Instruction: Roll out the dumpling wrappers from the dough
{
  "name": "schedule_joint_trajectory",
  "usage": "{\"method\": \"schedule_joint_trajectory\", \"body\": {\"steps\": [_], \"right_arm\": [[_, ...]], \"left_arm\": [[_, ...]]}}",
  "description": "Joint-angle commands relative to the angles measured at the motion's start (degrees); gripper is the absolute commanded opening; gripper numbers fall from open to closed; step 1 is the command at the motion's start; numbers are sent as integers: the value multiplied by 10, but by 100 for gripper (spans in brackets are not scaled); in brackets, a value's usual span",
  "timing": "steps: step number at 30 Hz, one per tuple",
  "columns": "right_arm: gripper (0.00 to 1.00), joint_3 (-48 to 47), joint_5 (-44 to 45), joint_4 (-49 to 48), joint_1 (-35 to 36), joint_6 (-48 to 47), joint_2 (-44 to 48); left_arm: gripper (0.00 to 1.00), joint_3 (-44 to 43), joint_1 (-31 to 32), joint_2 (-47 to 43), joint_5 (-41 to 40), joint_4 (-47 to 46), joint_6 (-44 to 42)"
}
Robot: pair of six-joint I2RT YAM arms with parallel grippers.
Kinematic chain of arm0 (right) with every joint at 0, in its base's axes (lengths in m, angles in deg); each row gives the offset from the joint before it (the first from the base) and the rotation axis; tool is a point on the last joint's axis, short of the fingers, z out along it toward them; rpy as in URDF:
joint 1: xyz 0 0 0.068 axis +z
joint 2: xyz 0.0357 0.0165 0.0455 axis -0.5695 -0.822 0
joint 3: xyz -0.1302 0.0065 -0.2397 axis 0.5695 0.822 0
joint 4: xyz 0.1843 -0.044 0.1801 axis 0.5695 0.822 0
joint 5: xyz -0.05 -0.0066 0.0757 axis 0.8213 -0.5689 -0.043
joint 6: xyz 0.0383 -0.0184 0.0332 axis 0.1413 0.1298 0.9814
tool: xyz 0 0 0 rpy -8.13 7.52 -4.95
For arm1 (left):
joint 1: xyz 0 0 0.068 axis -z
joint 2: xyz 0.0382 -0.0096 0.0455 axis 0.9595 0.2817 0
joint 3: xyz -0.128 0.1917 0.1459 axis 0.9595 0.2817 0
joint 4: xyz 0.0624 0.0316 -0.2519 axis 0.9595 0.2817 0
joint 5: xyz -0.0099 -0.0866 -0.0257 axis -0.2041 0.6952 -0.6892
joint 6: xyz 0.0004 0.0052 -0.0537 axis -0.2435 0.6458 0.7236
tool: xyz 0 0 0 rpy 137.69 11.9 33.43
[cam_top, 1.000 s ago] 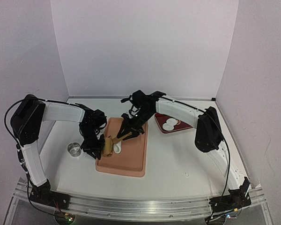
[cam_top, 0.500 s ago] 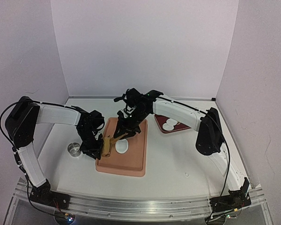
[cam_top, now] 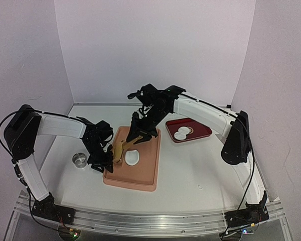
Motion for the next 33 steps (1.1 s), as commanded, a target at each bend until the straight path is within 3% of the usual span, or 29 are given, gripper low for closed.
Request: {"method": "schedule_joint_trajectory", "body": {"steps": [1,4,9,15,23,26,30,33], "right_arm": [[0,-16,-12,-29,4,42,84],[0,-14,28,-31,4,91,98],[0,76,100,-36,9,200,135],[0,136,178,-43,29,268,154],[0,119,191,-73,40,285,102],[0,121,190,-80,40,288,77],[0,194,183,-81,32,318,74],[0,273,174,-81,27,343,91]], "left_arm": [[46,-31,7,17,-24,42,-13],[55,-72,5,23,-49,65,-24],[55,-95,-19,39,-58,74,-44],[51,-115,-65,65,-45,59,-75],[44,-171,-78,126,-20,55,-91],[38,-169,-78,134,-18,54,-89],[29,-150,-78,128,-14,44,-86],[13,-132,-78,134,-10,31,-84]]}}
